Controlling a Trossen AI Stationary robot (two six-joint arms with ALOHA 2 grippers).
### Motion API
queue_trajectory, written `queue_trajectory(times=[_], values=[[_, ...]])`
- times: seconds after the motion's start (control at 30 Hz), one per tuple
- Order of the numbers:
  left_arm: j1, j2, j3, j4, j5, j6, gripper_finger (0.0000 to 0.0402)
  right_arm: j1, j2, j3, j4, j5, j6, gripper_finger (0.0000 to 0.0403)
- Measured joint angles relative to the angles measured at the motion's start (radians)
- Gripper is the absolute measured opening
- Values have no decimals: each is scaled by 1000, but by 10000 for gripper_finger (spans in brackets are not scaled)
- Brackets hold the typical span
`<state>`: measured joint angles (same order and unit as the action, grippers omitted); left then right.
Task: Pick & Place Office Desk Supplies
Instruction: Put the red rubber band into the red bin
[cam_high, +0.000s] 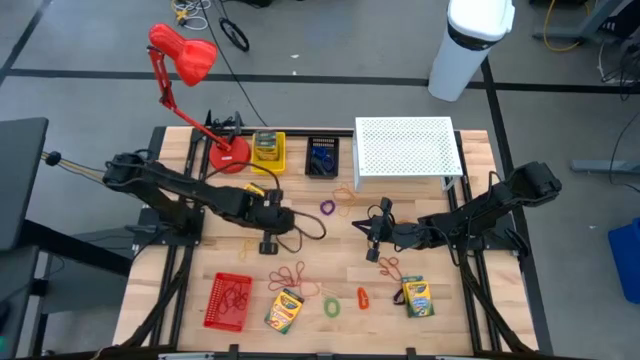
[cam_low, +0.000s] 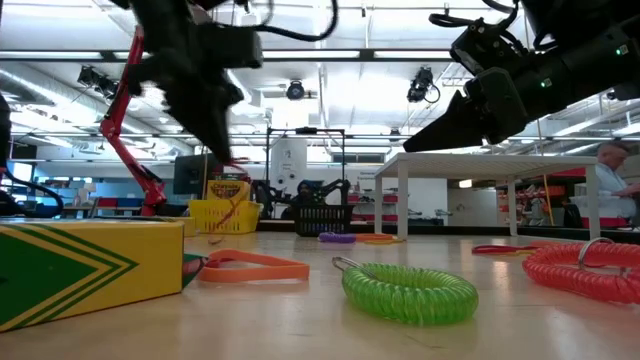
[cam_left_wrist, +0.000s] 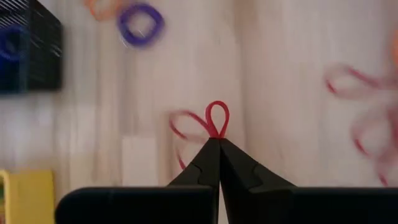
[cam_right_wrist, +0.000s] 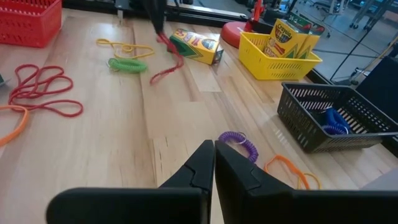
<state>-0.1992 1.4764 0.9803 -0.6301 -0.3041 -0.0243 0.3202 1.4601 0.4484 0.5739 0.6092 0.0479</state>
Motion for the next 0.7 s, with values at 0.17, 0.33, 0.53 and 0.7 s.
queue_trajectory(times=[0.17,0.33,0.53,0.7], values=[[-116,-55,77,-236,-14,-138,4,0,0,0,-1,0,0,24],[-266,-99,180,-344,-40,-284,4,0,0,0,0,0,1,24],[-431,-110,238,-396,50,-518,4,0,0,0,2,0,5,24],[-579,-110,239,-393,159,-783,4,0,0,0,1,0,5,24]])
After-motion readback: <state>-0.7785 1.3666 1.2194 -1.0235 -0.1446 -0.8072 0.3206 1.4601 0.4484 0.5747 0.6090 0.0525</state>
